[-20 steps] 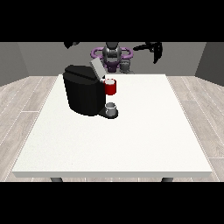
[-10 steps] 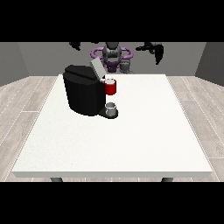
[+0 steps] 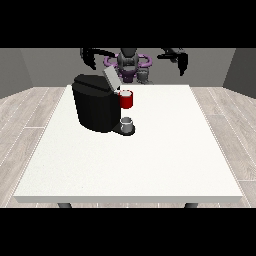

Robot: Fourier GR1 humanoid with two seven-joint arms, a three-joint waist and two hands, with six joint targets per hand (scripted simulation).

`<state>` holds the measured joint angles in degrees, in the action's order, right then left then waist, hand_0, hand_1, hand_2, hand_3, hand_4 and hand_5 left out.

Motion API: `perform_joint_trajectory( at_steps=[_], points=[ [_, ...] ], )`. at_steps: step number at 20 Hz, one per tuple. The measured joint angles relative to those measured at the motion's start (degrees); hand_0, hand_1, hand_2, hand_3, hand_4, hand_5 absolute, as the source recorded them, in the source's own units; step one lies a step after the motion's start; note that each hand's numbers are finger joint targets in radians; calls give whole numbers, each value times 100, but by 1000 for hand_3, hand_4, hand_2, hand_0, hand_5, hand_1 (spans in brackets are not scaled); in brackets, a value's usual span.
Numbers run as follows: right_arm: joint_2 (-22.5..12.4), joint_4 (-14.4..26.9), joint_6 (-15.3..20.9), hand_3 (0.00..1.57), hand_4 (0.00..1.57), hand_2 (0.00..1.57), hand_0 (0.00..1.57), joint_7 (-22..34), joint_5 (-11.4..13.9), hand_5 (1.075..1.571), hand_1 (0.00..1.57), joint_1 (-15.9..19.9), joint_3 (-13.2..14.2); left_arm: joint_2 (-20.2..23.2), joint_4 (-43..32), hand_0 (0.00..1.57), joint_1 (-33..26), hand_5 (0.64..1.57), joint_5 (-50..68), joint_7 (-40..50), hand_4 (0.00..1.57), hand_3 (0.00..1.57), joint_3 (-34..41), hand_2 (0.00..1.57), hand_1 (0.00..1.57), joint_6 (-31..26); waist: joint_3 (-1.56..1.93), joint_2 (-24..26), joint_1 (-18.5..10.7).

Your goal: Insert the coffee pod into the coffee machine and close the lid

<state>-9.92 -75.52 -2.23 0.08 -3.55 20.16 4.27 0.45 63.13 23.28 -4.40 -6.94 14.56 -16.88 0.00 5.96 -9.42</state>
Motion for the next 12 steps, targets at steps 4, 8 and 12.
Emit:
perform_joint_trajectory(
  at_steps=[4, 8, 12],
  points=[
    [-25, 371, -23, 0, 0, 0, 0, -38, -40, 1571, 0, 298, 139, 42, 474, 0, -231, 1571, 234, 177, 0, 0, -153, 0, 0, 44, 1, -194, -35],
    [-53, 756, -69, 0, 0, 0, 0, -249, -24, 1571, 0, 553, 233, 54, 948, 0, -412, 1571, 297, 406, 0, 0, -346, 0, 0, 186, 1, -391, -15],
    [-70, 879, -168, 0, 0, 0, 0, -197, 33, 1571, 0, 746, 175, 199, 1221, 0, -720, 1571, 378, 397, 0, 0, -350, 0, 0, 221, 2, -483, 140]
  ],
)
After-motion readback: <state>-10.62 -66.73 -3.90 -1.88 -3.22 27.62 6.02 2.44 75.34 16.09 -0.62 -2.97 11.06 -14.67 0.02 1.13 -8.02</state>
